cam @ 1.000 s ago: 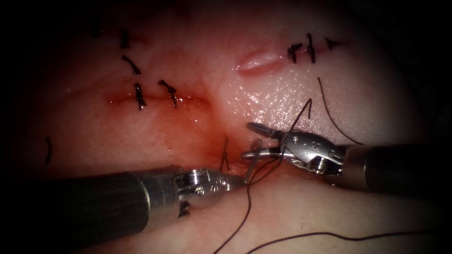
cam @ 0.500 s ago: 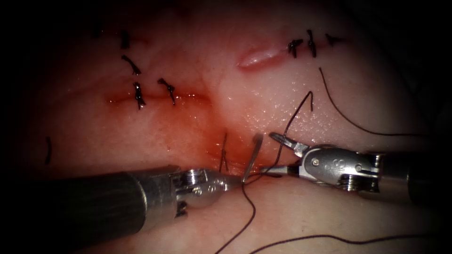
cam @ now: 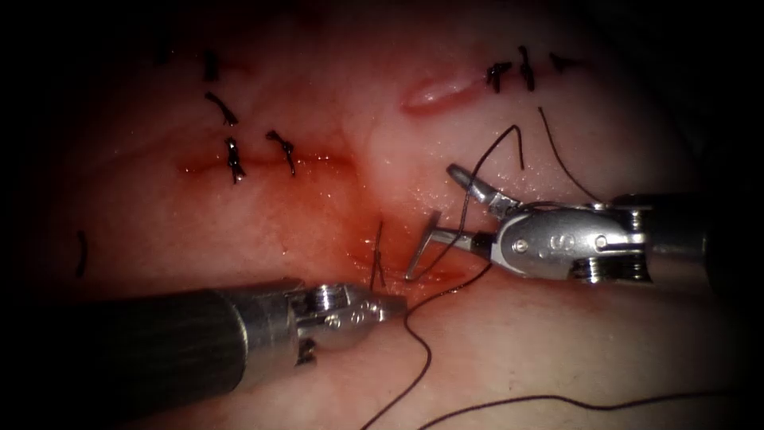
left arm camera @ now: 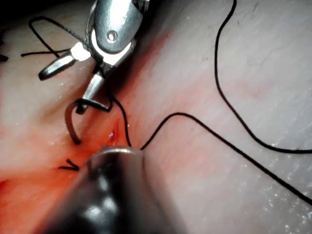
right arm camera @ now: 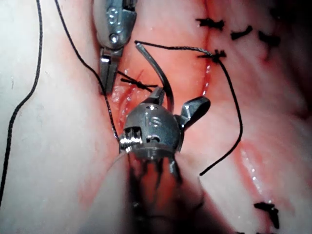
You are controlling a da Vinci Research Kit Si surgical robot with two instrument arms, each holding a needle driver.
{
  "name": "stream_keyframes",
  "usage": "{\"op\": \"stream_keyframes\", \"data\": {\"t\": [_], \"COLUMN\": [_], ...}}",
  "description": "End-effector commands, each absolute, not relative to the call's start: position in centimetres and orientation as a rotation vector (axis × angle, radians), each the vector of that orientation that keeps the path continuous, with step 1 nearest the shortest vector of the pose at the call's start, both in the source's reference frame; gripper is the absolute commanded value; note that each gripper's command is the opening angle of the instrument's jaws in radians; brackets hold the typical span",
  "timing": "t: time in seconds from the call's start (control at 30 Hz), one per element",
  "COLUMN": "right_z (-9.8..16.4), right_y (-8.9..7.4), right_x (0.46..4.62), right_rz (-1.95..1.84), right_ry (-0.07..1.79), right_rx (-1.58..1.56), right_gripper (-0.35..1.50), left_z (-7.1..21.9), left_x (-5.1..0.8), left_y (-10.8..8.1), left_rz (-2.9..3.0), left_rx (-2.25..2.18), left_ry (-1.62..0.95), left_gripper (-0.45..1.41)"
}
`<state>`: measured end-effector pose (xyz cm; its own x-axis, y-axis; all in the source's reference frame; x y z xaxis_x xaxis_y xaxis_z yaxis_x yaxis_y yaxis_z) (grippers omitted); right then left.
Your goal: Wound Closure
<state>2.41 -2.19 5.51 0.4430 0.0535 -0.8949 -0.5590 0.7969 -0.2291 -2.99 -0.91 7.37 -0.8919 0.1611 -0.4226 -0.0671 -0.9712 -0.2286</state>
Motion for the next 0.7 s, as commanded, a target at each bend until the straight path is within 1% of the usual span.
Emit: {"op": "stream_keyframes", "data": {"t": [0.03,0.3,0.33,0.37,0.4,0.43,0.47,0.7], "right_z": [5.57,5.75,5.75,5.75,5.72,5.7,5.67,5.6], "right_y": [-2.16,-2.33,-2.33,-2.34,-2.38,-2.39,-2.4,-2.45], "right_x": [2.56,2.63,2.62,2.61,2.6,2.59,2.59,2.62], "right_rz": [0.397,0.318,0.318,0.317,0.315,0.315,0.315,0.332], "right_ry": [1.054,1.039,1.04,1.041,1.043,1.044,1.042,1.069], "right_rx": [-0.548,-0.559,-0.558,-0.558,-0.555,-0.554,-0.55,-0.576], "right_gripper": [1.48,1.48,1.45,1.28,0.42,-0.08,-0.35,-0.35], "left_z": [7.41,7.41,7.41,7.41,7.41,7.41,7.4,7.38], "left_x": [-3.05,-3.05,-3.05,-3.05,-3.05,-3.05,-3.05,-3.05], "left_y": [-0.9,-0.9,-0.9,-0.9,-0.9,-0.9,-0.9,-0.91], "left_rz": [2.929,2.929,2.929,2.929,2.929,2.929,2.929,2.928], "left_rx": [-0.683,-0.683,-0.683,-0.683,-0.683,-0.684,-0.684,-0.682], "left_ry": [-0.315,-0.315,-0.316,-0.315,-0.316,-0.316,-0.316,-0.316], "left_gripper": [-0.03,-0.03,-0.03,-0.03,-0.03,-0.03,-0.03,-0.03]}}
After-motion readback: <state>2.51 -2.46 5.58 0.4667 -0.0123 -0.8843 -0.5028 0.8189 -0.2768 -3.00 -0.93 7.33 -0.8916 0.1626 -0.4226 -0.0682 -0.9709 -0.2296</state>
